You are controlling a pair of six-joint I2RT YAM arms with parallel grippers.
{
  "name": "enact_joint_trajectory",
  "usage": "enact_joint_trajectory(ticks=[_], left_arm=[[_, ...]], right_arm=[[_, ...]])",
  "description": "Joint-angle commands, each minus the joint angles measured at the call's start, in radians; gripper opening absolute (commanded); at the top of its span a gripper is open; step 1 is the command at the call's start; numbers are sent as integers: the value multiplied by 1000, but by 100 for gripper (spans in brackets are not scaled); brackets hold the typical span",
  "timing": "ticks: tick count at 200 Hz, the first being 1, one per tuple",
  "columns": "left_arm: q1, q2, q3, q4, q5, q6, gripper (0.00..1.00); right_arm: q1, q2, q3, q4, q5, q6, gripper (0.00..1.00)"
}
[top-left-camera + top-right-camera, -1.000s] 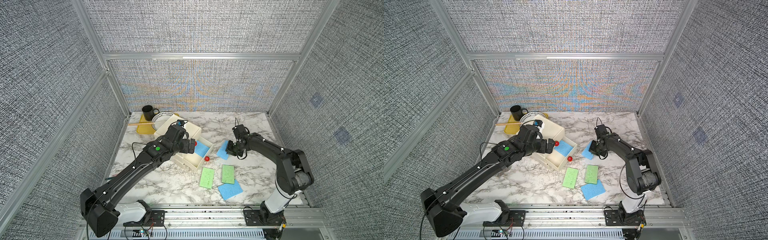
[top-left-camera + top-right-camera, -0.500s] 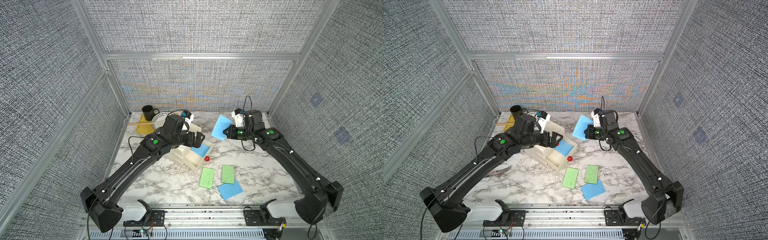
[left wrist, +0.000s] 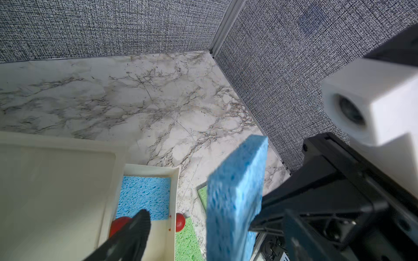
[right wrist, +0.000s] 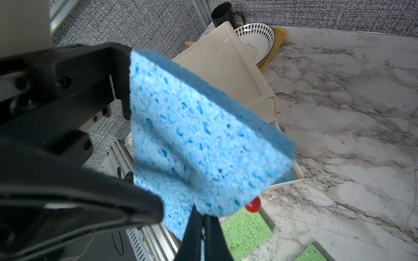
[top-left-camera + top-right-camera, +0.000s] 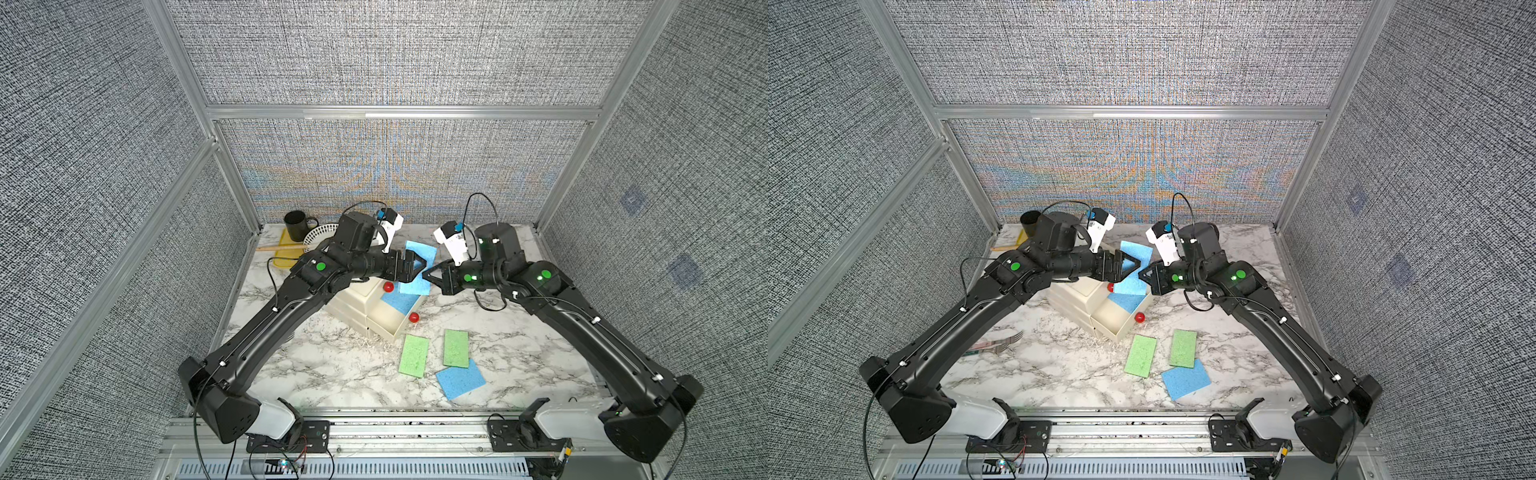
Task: Please put the sticky notes in the drawer by color
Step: Pick up the sponge from the center of the board.
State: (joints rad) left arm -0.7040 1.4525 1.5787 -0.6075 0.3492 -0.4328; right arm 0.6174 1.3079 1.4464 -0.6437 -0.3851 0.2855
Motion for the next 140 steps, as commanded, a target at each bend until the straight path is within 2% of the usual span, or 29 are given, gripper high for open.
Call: enact_joint_trajectory(ticks=[1,2,16,26,28,31,40,45,52,73,92,108,119,140], left_arm=[[3,20,13,21,80,-13,62],[3,21,14,21,80,-15,57],[3,33,20,21,117,-21,31],[3,37,25,20,143,-17,4],[2,37,26,20,147,-18,2],[3,38,27,21,151,-19,2],[4,36,28,20,156,-23,2],[4,35,31,21,160,-23,1],[5,29,34,21,155,-25,1],[5,4,39,37,77,-66,1],[5,-44,-5,109,-93,-200,1],[3,-138,-166,342,-210,-361,1],[2,-205,-328,574,-301,-495,1],[0,-266,-529,862,-449,-672,2]], right_arm=[[20,-9,11,7,-7,-26,0],[20,-8,12,7,-6,-26,0],[27,-4,21,-3,5,-27,0],[30,-1,30,-15,32,-24,0],[30,0,32,-18,37,-23,2],[31,1,36,-23,48,-20,8],[31,3,48,-39,106,-6,38],[31,2,56,-50,142,0,48],[31,2,71,-70,190,4,55],[23,-1,123,-100,305,25,68],[-1,-14,159,-80,334,48,83],[-37,3,215,-98,309,82,85],[-61,12,238,-96,259,119,85],[-90,0,199,0,81,211,85]])
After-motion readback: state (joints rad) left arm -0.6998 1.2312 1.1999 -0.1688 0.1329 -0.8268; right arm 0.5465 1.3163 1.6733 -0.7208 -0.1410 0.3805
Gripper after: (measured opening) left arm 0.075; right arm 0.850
